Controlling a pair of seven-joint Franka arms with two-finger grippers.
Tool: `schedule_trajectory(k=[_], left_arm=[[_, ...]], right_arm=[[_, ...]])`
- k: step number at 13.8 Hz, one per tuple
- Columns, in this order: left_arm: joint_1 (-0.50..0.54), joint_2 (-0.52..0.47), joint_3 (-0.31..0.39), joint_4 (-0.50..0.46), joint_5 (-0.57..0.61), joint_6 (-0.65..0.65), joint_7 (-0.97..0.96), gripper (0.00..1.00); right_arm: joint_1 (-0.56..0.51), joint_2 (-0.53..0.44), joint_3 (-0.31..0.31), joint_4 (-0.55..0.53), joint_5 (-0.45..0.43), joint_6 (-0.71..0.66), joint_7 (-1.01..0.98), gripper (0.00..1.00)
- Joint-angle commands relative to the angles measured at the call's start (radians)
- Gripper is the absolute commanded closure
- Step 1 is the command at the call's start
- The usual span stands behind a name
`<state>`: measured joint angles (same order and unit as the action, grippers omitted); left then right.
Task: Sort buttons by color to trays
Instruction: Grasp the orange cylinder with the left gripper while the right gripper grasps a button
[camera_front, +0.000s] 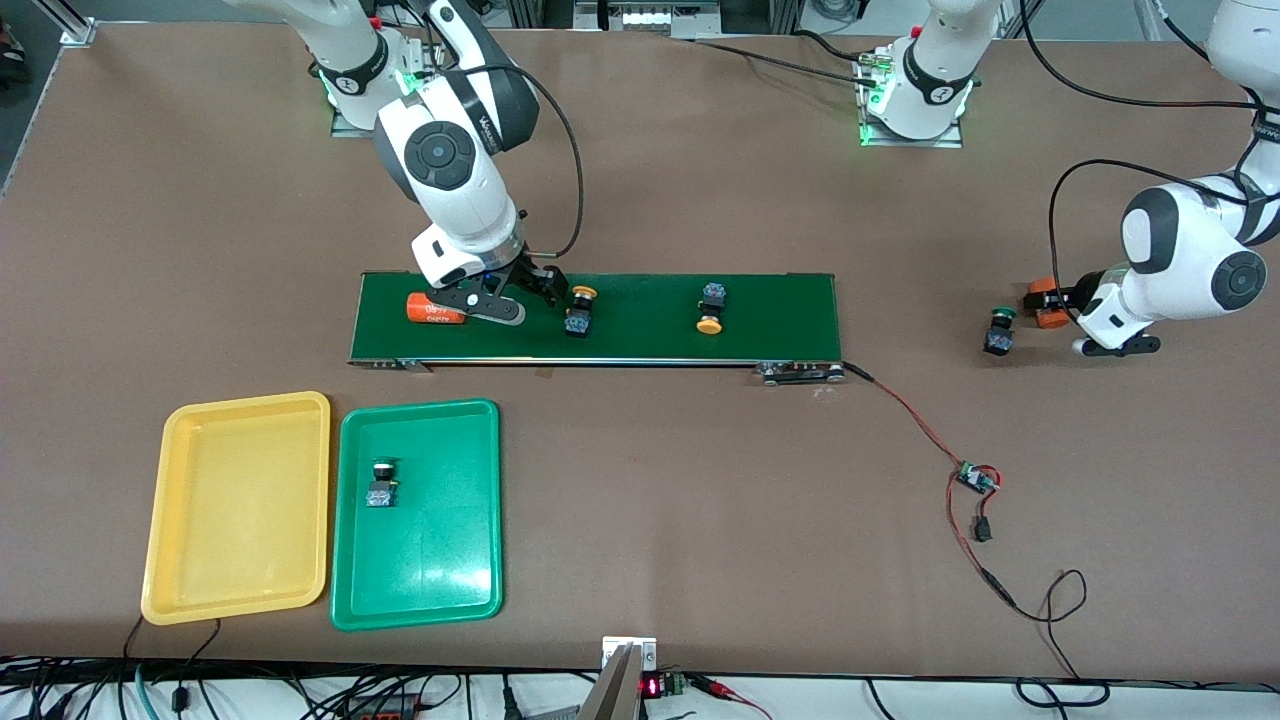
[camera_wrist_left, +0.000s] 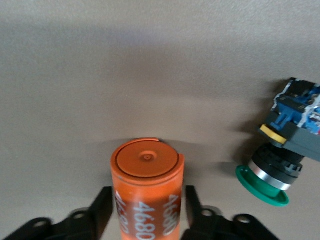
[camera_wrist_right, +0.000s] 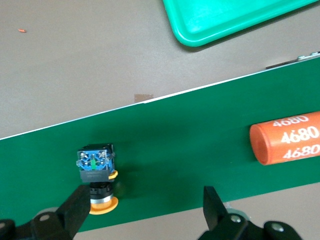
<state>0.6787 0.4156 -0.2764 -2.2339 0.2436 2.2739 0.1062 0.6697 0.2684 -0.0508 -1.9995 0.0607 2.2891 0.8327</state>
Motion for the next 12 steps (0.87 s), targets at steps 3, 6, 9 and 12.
schedule_trajectory(k=[3,6,9,12], left_arm=[[-0.033,-0.063,-0.010,0.013,0.025,-0.111,0.012,0.97],[-0.100,-0.136,-0.079,0.034,0.025,-0.166,0.073,1.00],[-0.174,-0.170,-0.115,0.046,0.025,-0.192,0.158,1.00],[-0.247,-0.178,-0.185,0.098,0.023,-0.195,0.269,1.00]], right_arm=[[0.022,0.092,-0.003,0.077,-0.010,0.009,-0.003,0.00],[0.027,0.106,-0.003,0.079,-0.010,0.007,-0.105,0.00],[0.025,0.106,-0.003,0.079,-0.010,0.007,-0.121,0.00],[0.037,0.147,-0.003,0.090,-0.009,0.035,-0.113,0.00]])
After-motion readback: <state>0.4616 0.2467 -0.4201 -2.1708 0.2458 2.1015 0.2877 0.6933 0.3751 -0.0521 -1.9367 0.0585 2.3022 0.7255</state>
